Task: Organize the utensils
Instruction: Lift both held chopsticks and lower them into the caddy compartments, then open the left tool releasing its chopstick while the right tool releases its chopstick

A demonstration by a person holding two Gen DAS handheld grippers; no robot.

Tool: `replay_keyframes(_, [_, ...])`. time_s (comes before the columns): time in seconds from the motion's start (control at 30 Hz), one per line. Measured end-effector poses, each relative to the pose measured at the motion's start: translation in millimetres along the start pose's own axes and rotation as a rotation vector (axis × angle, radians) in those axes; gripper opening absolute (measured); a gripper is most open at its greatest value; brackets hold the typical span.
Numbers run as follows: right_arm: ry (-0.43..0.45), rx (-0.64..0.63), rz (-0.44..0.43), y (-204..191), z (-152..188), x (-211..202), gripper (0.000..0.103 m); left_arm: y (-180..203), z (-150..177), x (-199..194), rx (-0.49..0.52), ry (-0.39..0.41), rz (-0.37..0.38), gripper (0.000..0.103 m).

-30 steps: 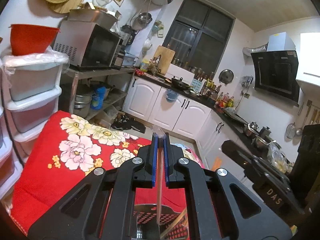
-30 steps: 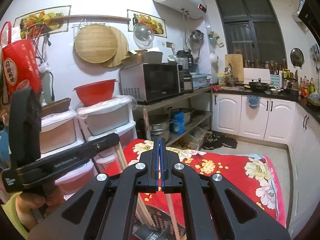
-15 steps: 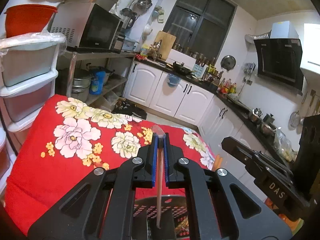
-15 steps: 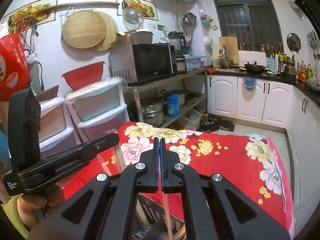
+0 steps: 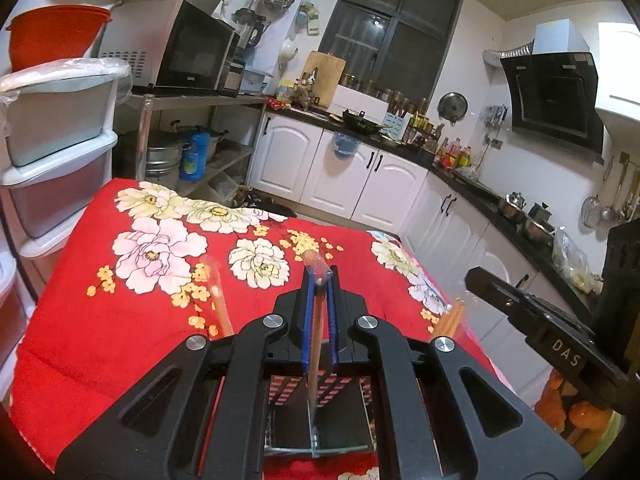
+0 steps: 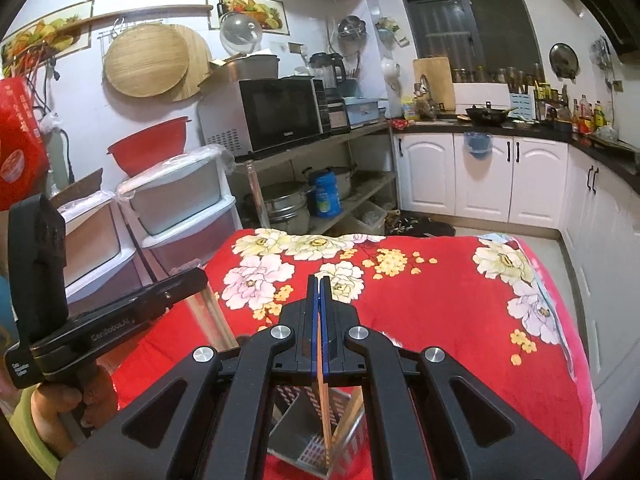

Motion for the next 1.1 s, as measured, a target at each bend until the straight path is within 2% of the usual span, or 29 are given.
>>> replay_keyframes(0.3, [0.031,0.011,0.005,0,4,-14,0.002,-7,9,-15,-0.009,0.004,-0.015,0.002])
replay_keyframes(0.43, [0.027,0.018,-0.011,-5,9,-15,0.002,-11,12,-26,-0.019,0.008,-0.024,0.019])
replay_keyframes(0.73, [-0.02,0.015,-0.027,-13,26,-18,0.003,-20,25,-50,-0.022,0.01,-0.055,0.033])
replay_keyframes(0.83, [-0.021,0.016,-0.029,-16,31,-23,0.016,-23,29,-59,-0.022,0.011,-0.067,0.036])
replay_keyframes(1.0, [-0.031,0.002,-0.025,-23,38,-30,0.019,-26,33,-74,-0.014,0.034,-0.088,0.046])
replay_keyframes(1.07, [-0.034,-0.007,-0.023,-26,42,-34,0.031,-28,36,-80,-0.022,0.037,-0.093,0.05])
replay_keyframes(1.1, [-0.033,-0.011,-0.022,-27,43,-35,0.034,-30,38,-81,-0.026,0.036,-0.095,0.051])
Point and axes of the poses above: each gripper's, at about its wrist camera, not at the fingertips, and x roughly the way its jaws point, y to its right, z to its underside, the point moved 9 cm from there along x, roughly the way its jaws point, and after that the axes turned 11 degrees about -z, right-handed, at the moved point
